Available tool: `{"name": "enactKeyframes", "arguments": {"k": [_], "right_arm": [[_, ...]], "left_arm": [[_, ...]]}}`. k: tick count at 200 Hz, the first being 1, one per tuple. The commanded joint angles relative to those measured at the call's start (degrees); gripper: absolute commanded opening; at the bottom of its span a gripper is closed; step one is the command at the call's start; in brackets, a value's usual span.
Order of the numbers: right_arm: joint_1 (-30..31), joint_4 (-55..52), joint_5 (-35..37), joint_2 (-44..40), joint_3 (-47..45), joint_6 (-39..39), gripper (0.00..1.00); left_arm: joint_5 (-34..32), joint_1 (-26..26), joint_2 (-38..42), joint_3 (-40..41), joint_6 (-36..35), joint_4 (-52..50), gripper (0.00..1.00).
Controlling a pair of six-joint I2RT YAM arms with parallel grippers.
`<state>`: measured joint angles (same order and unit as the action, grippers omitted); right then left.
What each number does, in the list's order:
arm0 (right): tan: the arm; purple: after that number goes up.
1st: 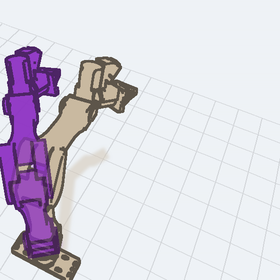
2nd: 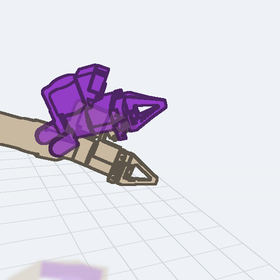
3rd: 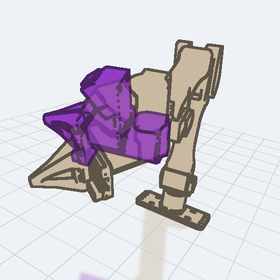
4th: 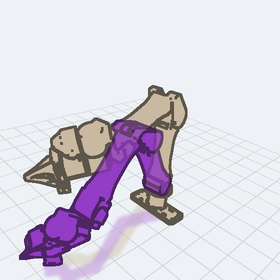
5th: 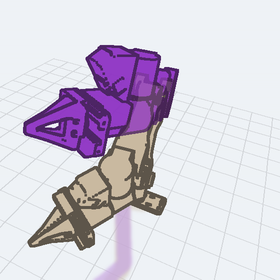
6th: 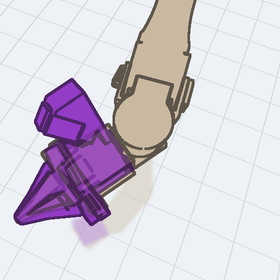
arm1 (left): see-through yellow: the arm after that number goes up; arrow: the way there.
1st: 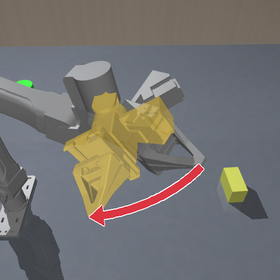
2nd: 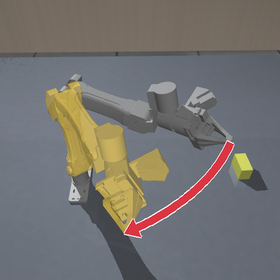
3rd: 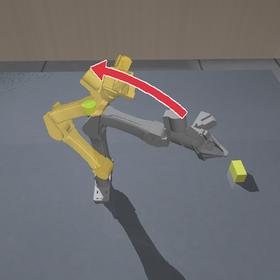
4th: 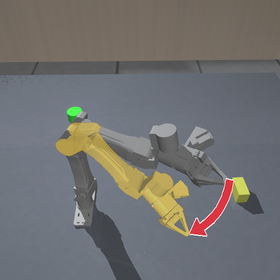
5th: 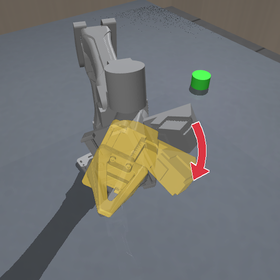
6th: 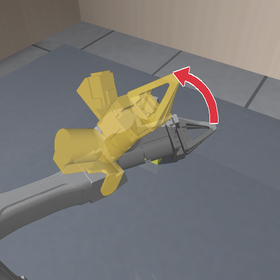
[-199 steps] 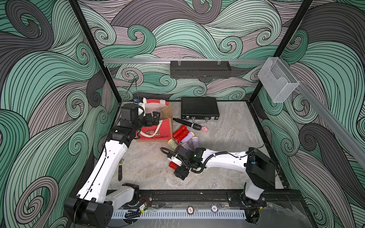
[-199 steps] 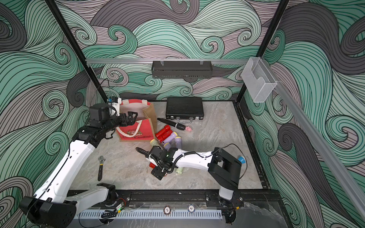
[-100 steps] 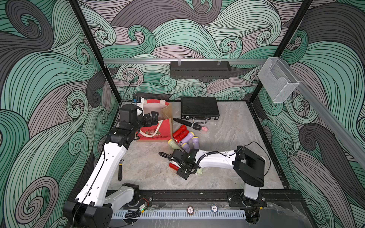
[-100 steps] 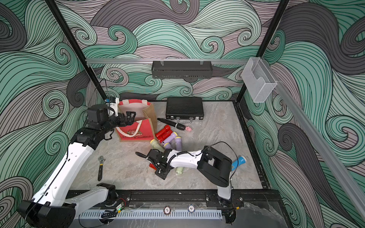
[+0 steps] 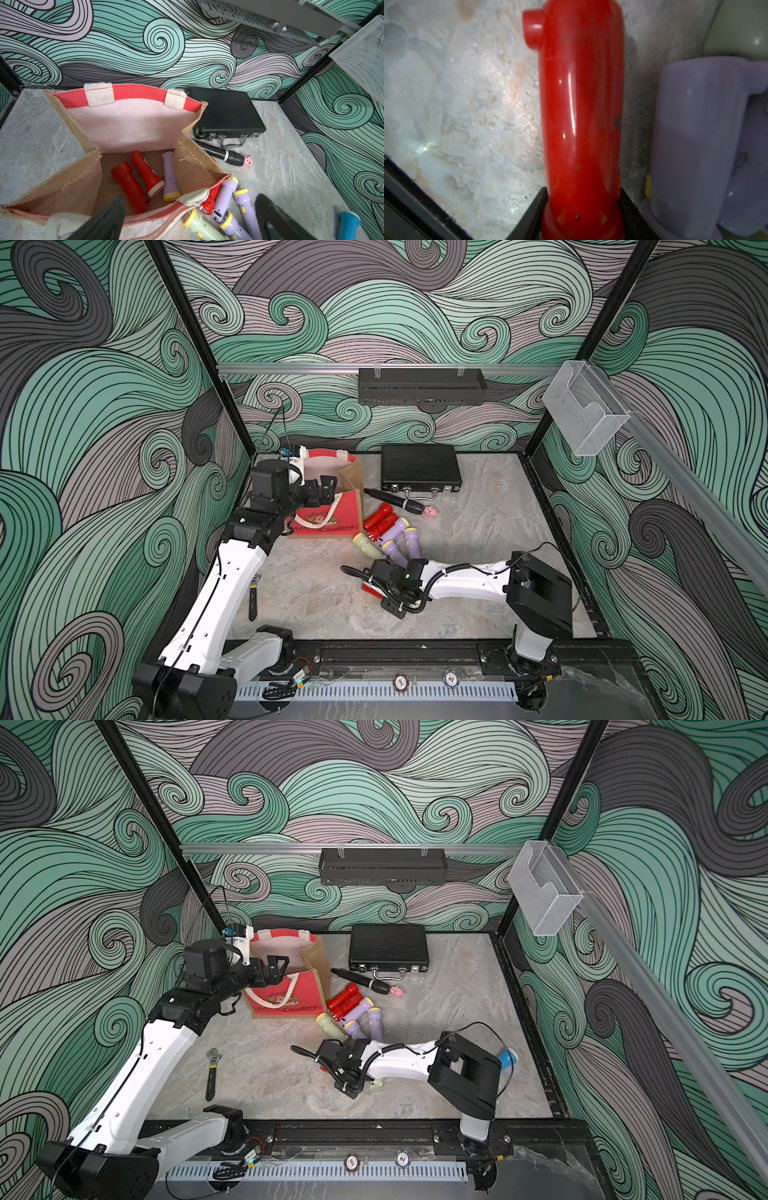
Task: Put the flashlights into the tote bags
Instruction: Pick up the flashlight from the center of the board.
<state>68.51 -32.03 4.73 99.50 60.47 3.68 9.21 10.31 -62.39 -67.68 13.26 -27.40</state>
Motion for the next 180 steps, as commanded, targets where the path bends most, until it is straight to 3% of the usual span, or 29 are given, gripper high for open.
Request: {"name": "enactKeyframes", "arguments": {"k": [1,35,74,111,180], "right_arm": [[-1.28,6.93,-0.6,-8.6,-2.46,1.45,0.12],[-9.08,21.39,-12.46,-21.74,-8.88,5.63,0.07],[-19.41,33.8,-19.42,-29.97,-9.42,11.89,0.05],[-24.22,41.25,-21.64,-33.39,-6.73,11.4,0.05],[-26.06,49.33,-26.2,-31.33,-3.07,14.5,0.03]], "left_arm": [[1.5,-0.2,1.46,-2.71,0.17,0.24,0.99],[6.1,-0.24,1.99,-3.93,1.71,0.65,0.98],[27.12,-0.2,2.41,-2.48,8.86,12.18,0.99],[38.37,0.63,0.47,-0.85,18.39,23.9,0.99],[37.54,13.16,-2.96,0.23,17.64,28.91,0.95]]}}
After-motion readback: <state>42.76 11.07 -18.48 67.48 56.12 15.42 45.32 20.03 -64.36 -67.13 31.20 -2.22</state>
